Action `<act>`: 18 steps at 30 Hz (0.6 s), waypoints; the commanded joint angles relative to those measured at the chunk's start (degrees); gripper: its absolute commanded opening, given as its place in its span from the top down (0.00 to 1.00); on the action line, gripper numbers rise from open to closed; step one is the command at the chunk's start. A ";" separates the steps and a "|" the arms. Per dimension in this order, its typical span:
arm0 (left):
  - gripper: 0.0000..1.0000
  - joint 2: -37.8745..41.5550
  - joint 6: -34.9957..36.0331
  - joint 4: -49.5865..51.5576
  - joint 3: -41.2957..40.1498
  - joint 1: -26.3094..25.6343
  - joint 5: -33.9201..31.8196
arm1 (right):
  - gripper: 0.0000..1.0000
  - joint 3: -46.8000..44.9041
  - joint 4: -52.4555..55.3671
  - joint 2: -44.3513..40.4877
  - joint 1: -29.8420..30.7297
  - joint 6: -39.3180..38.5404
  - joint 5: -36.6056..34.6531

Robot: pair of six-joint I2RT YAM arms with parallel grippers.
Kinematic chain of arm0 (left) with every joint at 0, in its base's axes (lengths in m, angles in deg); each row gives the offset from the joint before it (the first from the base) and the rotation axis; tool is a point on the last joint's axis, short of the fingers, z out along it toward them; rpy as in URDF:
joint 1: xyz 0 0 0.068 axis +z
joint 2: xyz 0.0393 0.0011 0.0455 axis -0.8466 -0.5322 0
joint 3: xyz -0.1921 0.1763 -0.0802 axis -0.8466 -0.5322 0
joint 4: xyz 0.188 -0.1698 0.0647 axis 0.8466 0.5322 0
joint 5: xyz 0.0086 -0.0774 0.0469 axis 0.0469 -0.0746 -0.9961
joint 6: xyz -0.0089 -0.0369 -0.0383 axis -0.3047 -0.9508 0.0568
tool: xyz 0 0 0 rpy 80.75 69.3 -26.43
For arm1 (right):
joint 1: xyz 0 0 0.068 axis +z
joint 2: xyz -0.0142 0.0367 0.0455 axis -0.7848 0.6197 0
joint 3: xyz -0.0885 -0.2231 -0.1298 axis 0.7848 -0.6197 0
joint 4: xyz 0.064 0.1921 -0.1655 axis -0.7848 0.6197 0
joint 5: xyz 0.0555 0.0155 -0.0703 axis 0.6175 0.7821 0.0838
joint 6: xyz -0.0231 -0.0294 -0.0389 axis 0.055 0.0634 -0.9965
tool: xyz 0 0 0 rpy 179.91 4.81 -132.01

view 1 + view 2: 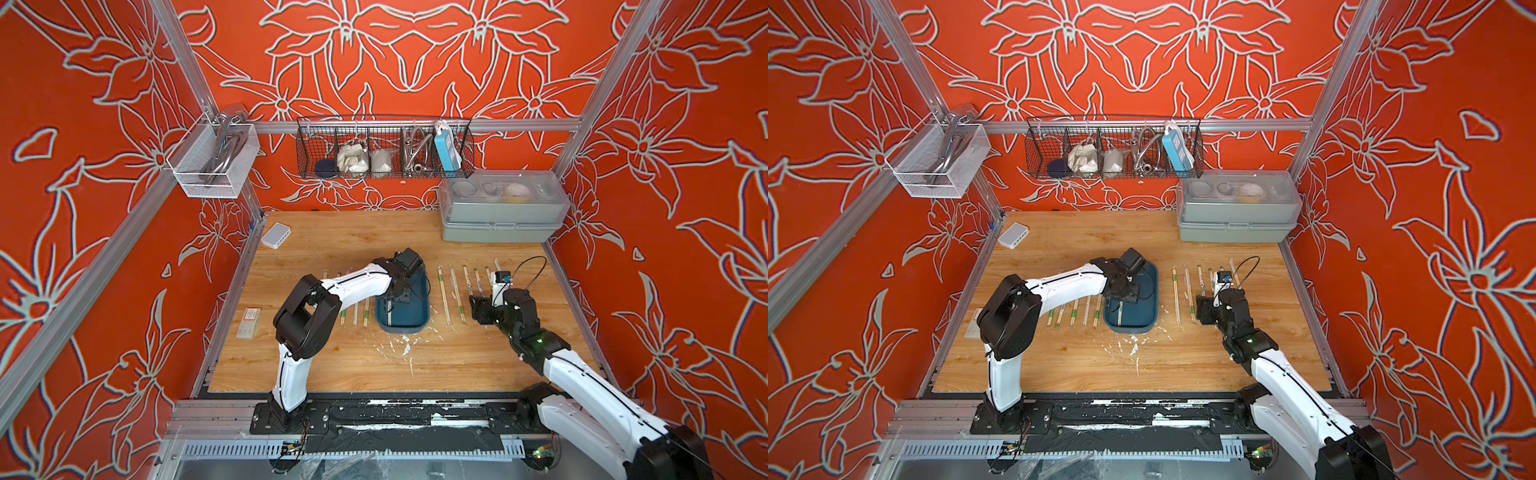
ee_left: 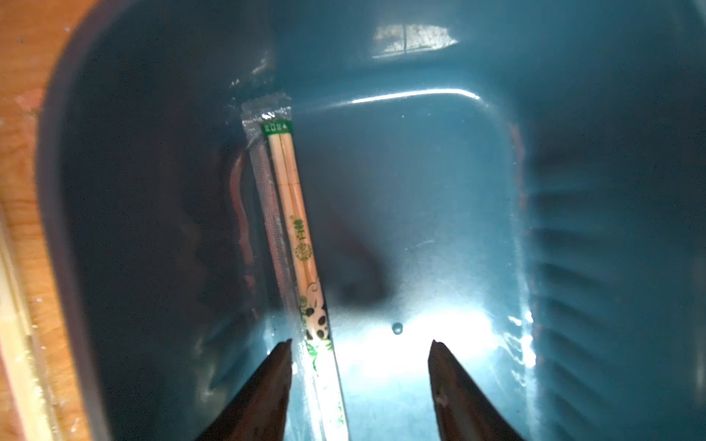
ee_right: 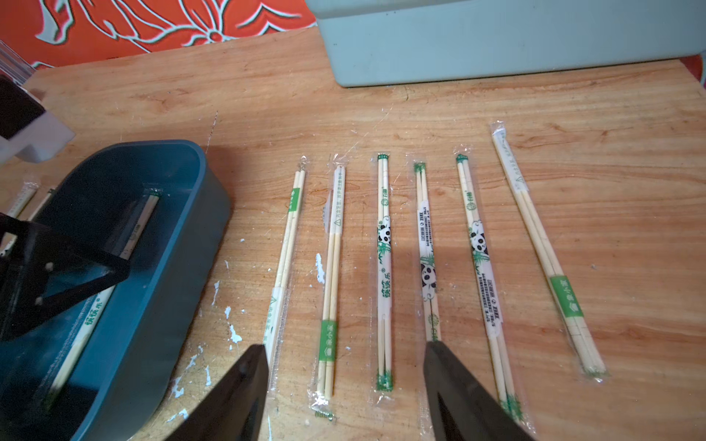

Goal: Take the paired disposable chopsticks out of the storage box
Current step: Pick up the paired disposable chopsticks from the storage box.

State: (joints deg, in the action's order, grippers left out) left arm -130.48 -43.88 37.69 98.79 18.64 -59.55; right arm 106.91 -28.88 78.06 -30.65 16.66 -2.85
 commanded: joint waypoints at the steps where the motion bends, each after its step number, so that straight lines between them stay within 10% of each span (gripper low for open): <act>1: 0.45 -0.06 -0.51 -0.25 -0.25 0.09 0.73 | 0.31 1.52 0.95 -0.02 0.34 0.77 -1.49; 18: 0.38 -7.06 -0.20 2.56 4.40 0.44 -3.26 | 0.31 1.80 1.34 -0.16 0.36 0.65 -0.89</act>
State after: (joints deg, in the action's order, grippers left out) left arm -136.01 -43.81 37.93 100.97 18.84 -60.47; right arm 106.96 -28.59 78.17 -30.65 16.69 -2.96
